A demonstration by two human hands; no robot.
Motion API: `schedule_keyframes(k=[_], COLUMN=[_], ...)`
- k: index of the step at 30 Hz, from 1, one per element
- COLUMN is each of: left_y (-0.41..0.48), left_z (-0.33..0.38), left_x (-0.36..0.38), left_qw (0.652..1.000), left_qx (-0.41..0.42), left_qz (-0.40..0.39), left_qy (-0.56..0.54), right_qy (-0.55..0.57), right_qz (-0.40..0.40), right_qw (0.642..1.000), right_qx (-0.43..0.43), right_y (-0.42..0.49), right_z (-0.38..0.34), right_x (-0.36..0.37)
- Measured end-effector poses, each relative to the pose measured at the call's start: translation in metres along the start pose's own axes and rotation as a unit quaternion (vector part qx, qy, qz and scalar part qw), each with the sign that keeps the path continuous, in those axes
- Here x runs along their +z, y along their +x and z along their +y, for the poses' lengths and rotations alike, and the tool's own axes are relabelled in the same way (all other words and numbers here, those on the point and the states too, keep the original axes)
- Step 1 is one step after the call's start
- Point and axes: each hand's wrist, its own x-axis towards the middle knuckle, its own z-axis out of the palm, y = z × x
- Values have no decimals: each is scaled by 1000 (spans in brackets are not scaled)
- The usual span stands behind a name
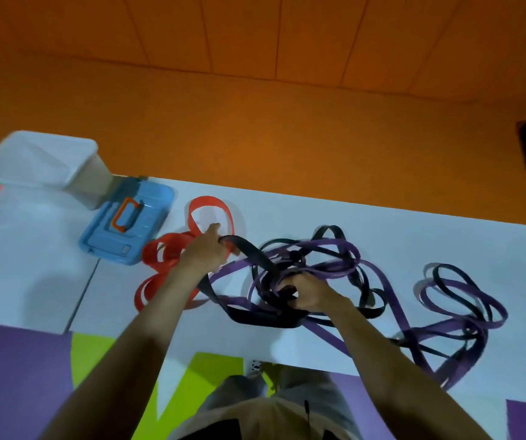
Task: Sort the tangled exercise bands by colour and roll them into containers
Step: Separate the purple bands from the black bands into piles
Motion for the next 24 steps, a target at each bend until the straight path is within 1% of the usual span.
schedule_keyframes(k=[2,5,6,8,10,11,12,13,14,15,17,20,23,24], left_y=[-16,-31,-33,-31,-28,-25,-23,-21,-18,-17,-17,-11,-5,-5], left_z=[11,15,16,13,11,10,9,10,10,13,17,22,30,32], left_x=[-9,-16,-18,-17,-17,-15,-14,-12,-10,-8,-3,3,6,6], left_qw=[1000,1000,999,999,999,999,1000,1000,1000,1000,998,986,957,948], left_qx=[-3,-12,-10,-13,-12,-6,-3,-1,-2,-7,-23,-43,-56,-61], left_qz=[3,-16,-19,-29,-26,-18,-11,-5,0,4,4,19,44,55], left_qy=[-21,-24,-33,-41,-36,-29,-19,-13,-15,-24,-57,-159,-280,-309], right_qy=[-65,-157,-172,-163,-124,-85,-21,68,167,259,381,503,588,607], right_qz=[13,84,106,149,197,228,253,272,287,305,365,457,528,542], right_qw=[998,984,979,975,972,970,967,960,943,916,850,734,613,581], right_qx=[-17,-21,-5,14,18,18,24,28,25,20,9,-11,-13,-5], right_y=[2,6,7,8,6,4,0,-3,-11,-17,-35,-69,-97,-105], right_z=[1,7,8,11,9,7,2,-3,-11,-16,-27,-34,-19,-12], right_x=[11,26,30,38,36,33,25,14,0,-15,-46,-91,-127,-136])
